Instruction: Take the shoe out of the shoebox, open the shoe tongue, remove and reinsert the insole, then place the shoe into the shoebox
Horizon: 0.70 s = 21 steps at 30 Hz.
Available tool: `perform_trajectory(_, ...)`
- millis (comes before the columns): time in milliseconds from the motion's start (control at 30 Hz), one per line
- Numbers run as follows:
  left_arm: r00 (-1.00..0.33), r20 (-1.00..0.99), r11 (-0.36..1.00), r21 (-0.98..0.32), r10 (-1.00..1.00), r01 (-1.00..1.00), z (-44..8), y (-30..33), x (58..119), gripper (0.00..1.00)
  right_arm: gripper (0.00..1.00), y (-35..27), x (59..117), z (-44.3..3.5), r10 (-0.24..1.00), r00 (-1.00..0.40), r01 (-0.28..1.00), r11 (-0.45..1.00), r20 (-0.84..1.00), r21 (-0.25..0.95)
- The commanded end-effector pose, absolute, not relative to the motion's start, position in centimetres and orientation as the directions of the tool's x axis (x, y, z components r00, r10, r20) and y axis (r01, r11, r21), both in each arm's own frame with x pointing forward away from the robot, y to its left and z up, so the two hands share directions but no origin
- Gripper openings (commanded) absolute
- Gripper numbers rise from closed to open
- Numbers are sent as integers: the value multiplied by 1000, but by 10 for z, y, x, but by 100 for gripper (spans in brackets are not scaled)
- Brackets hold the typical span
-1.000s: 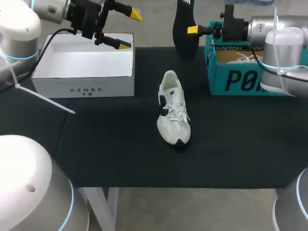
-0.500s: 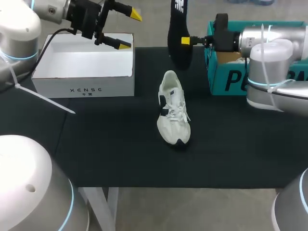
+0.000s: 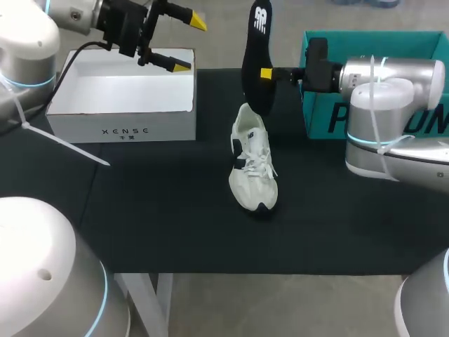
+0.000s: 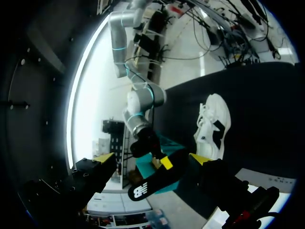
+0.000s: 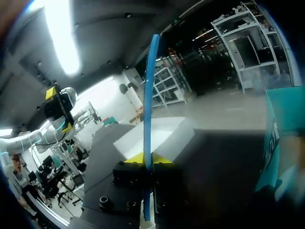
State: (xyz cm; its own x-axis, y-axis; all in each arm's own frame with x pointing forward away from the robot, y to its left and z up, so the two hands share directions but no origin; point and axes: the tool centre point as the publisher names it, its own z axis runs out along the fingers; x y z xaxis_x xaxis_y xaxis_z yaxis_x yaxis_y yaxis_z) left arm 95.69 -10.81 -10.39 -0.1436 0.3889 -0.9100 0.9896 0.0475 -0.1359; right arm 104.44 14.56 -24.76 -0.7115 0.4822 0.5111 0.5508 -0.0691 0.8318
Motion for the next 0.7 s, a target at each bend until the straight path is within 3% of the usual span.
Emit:
perform_trajectory(33, -143, -908, 46, -136, 393, 990, -103, -108, 957, 100, 0, 151, 1042, -259, 471, -712, 547, -94, 521, 832)
perform_trajectory(700, -143, -908, 46, -136, 393, 990, -103, -108, 957, 100, 0, 160, 1047, -280, 409, -722, 568, -108, 557, 816)
